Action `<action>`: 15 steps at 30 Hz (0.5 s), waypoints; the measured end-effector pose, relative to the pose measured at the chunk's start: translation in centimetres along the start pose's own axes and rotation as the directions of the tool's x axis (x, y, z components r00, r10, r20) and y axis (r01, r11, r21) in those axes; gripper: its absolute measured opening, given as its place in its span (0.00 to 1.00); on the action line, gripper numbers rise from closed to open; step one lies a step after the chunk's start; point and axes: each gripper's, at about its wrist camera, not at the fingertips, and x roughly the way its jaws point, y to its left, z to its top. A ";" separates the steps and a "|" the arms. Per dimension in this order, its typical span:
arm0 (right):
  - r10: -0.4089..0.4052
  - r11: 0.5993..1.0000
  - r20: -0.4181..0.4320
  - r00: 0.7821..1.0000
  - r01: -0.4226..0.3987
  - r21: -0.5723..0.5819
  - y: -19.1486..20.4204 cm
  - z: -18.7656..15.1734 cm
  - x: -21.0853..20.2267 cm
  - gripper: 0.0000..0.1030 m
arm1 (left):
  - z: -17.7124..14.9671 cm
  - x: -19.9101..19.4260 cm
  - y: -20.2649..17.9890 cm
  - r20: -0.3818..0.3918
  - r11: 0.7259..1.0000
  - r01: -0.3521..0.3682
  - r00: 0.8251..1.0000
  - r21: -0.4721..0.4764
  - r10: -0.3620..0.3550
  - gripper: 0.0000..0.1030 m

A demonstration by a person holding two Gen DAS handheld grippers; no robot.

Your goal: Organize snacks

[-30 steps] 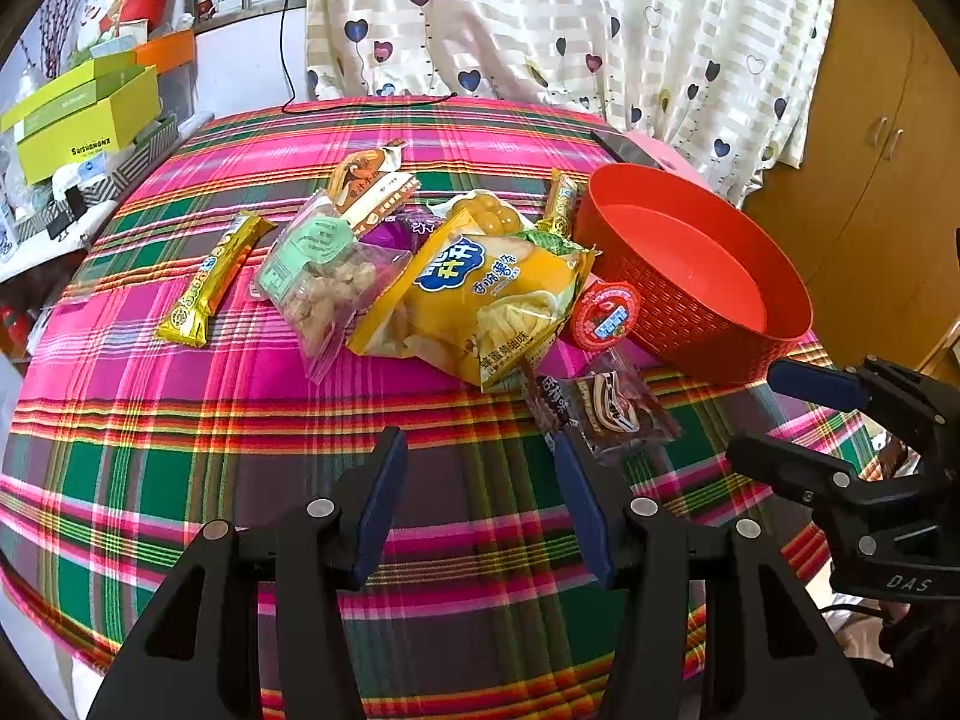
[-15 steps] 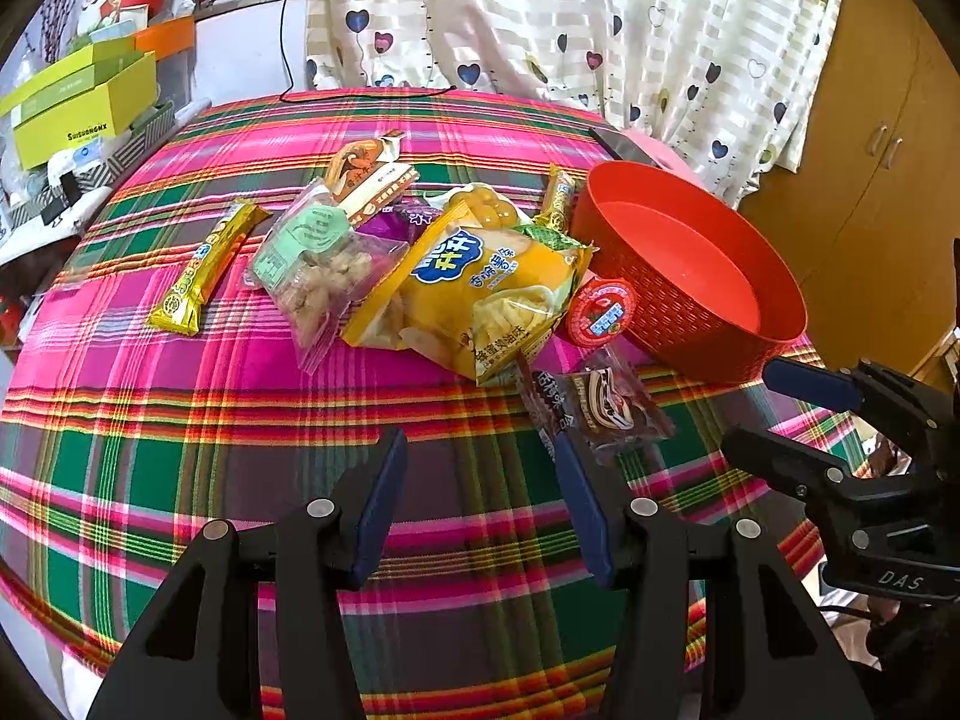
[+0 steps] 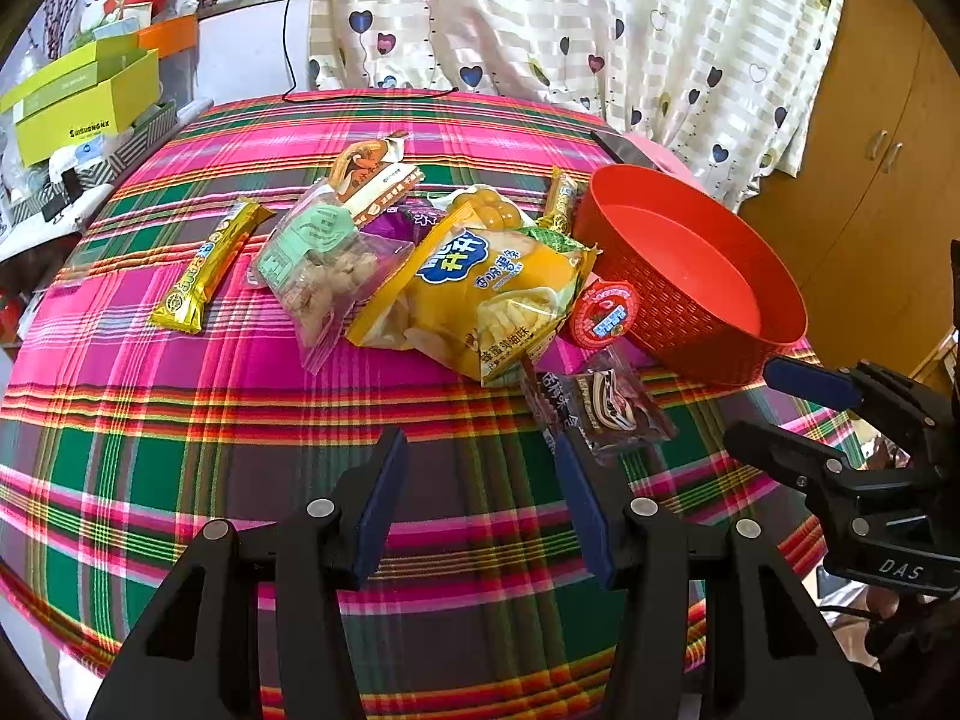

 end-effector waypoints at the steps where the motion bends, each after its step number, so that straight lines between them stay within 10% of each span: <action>1: 0.001 1.000 0.001 1.000 -0.001 -0.001 0.0 0.0 0.0 0.59 | 0.0 0.0 0.0 -0.001 1.000 -0.001 1.000 0.000 0.001 0.51; 15: 0.008 1.000 -0.014 1.000 -0.008 0.001 0.4 0.0 0.4 0.59 | -0.1 0.0 0.6 0.000 1.000 0.005 1.000 -0.012 -0.005 0.51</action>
